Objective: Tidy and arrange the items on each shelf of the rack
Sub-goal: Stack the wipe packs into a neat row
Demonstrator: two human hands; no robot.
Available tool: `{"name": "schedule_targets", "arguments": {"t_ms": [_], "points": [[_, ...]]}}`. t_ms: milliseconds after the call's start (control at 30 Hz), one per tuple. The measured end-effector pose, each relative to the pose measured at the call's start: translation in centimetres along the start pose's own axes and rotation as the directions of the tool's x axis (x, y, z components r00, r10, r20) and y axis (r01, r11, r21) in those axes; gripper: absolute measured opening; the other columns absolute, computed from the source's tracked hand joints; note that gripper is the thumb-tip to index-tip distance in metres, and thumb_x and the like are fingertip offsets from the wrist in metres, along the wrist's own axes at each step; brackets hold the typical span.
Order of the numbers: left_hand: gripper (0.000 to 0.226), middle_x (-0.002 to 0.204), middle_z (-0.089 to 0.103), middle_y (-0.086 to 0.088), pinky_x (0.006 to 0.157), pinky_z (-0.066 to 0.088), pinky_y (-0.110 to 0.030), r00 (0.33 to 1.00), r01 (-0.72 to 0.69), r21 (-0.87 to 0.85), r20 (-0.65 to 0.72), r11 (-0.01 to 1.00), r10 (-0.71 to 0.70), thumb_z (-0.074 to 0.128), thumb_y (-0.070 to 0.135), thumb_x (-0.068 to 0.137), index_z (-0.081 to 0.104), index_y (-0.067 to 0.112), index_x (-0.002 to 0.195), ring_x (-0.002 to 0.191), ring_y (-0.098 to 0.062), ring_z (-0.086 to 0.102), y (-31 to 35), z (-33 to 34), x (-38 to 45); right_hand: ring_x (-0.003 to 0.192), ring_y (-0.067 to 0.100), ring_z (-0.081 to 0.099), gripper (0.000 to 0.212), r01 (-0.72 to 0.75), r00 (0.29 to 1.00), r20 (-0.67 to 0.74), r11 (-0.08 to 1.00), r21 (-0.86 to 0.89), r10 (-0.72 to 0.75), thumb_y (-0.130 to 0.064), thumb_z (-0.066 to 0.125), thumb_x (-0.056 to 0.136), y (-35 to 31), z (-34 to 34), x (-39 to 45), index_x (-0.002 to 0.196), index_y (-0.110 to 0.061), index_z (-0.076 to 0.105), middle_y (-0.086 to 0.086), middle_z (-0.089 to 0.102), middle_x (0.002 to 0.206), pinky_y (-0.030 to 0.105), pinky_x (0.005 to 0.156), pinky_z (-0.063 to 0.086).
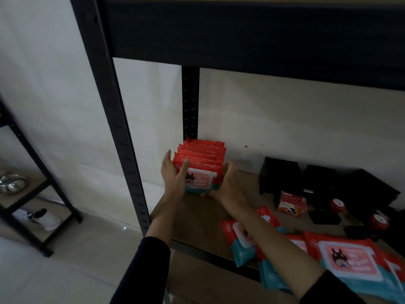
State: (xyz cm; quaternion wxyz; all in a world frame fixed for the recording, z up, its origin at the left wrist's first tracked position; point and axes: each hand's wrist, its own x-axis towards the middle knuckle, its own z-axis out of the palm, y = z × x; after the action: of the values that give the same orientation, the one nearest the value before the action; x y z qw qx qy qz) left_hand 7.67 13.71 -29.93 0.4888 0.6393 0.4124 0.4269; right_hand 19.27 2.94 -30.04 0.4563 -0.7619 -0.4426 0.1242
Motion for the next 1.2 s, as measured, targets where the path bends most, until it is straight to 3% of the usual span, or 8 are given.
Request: {"name": "schedule_targets", "arguments": {"t_ms": [167, 267, 400, 467, 567, 667, 833, 1200], "points": [[0.071, 0.159, 0.009, -0.008, 0.115, 0.008, -0.037, 0.975, -0.138, 0.115, -0.156, 0.984, 0.155, 0.047, 0.043, 0.096, 0.013, 0.014, 0.151, 0.146, -0.022, 0.004, 1.6, 1.1, -2.9, 0.093, 0.013, 0.062, 0.052, 0.021, 0.999, 0.027, 0.997, -0.08, -0.019, -0.03, 0.085, 0.071, 0.3, -4.8, -0.5, 0.107, -0.018, 0.049, -0.003, 0.062, 0.099, 0.014, 0.069, 0.044], [0.064, 0.15, 0.022, -0.01, 0.106, 0.028, -0.037, 0.94, -0.215, 0.132, -0.241, 0.968, 0.242, 0.053, 0.041, 0.094, 0.025, 0.015, 0.145, 0.14, -0.025, 0.016, 2.5, 2.2, -6.4, 0.084, 0.012, 0.06, 0.028, 0.015, 0.972, 0.236, 0.99, -0.143, 0.02, -0.031, 0.081, 0.076, 0.6, -9.3, -1.4, 0.091, -0.019, 0.061, -0.005, 0.063, 0.087, 0.019, 0.068, 0.043], [0.049, 0.132, 0.043, -0.009, 0.102, 0.042, -0.049, 0.984, -0.089, 0.339, 0.177, 0.937, 0.029, 0.056, 0.045, 0.089, 0.042, 0.018, 0.127, 0.123, -0.026, 0.042, 0.9, 2.7, -8.8, 0.089, 0.011, 0.062, 0.04, -0.023, 0.818, 0.526, 0.926, -0.376, 0.234, -0.039, 0.088, 0.061, 0.6, -15.0, -4.2, 0.093, -0.027, 0.067, -0.011, 0.065, 0.09, 0.029, 0.08, 0.051], [0.069, 0.137, 0.045, -0.008, 0.105, 0.038, -0.048, 0.852, -0.037, 0.55, 0.454, 0.834, -0.262, 0.052, 0.066, 0.079, 0.048, 0.018, 0.128, 0.126, -0.027, 0.042, 0.4, 2.7, -9.7, 0.1, 0.009, 0.061, 0.049, -0.03, 0.695, 0.599, 0.848, -0.529, 0.398, -0.042, 0.089, 0.058, 0.3, -16.9, -5.7, 0.102, -0.035, 0.067, -0.016, 0.065, 0.103, 0.029, 0.09, 0.051], [0.087, 0.133, 0.045, -0.009, 0.104, 0.036, -0.043, 0.763, -0.081, 0.701, 0.501, 0.709, -0.408, 0.062, 0.076, 0.064, 0.049, 0.017, 0.127, 0.128, -0.03, 0.037, 0.5, 3.0, -10.9, 0.122, 0.011, 0.05, 0.079, 0.036, 0.624, 0.589, 0.734, -0.678, 0.514, -0.042, 0.09, 0.058, 0.0, -17.8, -7.5, 0.129, -0.034, 0.054, -0.017, 0.052, 0.131, 0.024, 0.099, 0.041], [0.105, 0.123, 0.059, -0.005, 0.101, 0.043, -0.042, 0.753, -0.073, 0.644, 0.536, 0.762, -0.381, 0.067, 0.084, 0.039, 0.055, 0.017, 0.119, 0.117, -0.027, 0.053, 1.2, 3.7, -11.7, 0.128, 0.016, 0.045, 0.095, 0.018, 0.652, 0.563, 0.732, -0.681, 0.508, -0.035, 0.092, 0.056, 0.8, -17.0, -8.7, 0.137, -0.031, 0.043, -0.01, 0.044, 0.143, 0.03, 0.106, 0.039], [0.044, 0.11, 0.059, -0.004, 0.088, 0.049, -0.032, 0.771, 0.113, 0.433, 0.53, 0.894, -0.354, 0.076, 0.014, 0.077, 0.048, 0.009, 0.11, 0.107, -0.023, 0.059, 3.6, 3.7, -12.9, 0.121, 0.019, 0.05, 0.089, 0.04, 0.728, 0.537, 0.755, -0.654, 0.426, -0.032, 0.09, 0.06, 1.0, -17.0, -9.5, 0.134, -0.031, 0.041, -0.007, 0.049, 0.138, 0.035, 0.099, 0.045], [0.039, 0.112, 0.059, -0.005, 0.08, 0.045, -0.028, 0.983, -0.084, 0.419, 0.184, 0.904, 0.006, 0.057, 0.006, 0.09, 0.042, 0.012, 0.126, 0.095, -0.016, 0.056, 4.6, -3.2, -9.3, 0.104, 0.017, 0.056, 0.063, 0.164, 0.868, 0.49, 0.882, -0.441, 0.084, -0.029, 0.086, 0.064, -1.0, -13.5, -8.4, 0.107, -0.032, 0.04, -0.007, 0.057, 0.117, 0.033, 0.08, 0.046]]}}
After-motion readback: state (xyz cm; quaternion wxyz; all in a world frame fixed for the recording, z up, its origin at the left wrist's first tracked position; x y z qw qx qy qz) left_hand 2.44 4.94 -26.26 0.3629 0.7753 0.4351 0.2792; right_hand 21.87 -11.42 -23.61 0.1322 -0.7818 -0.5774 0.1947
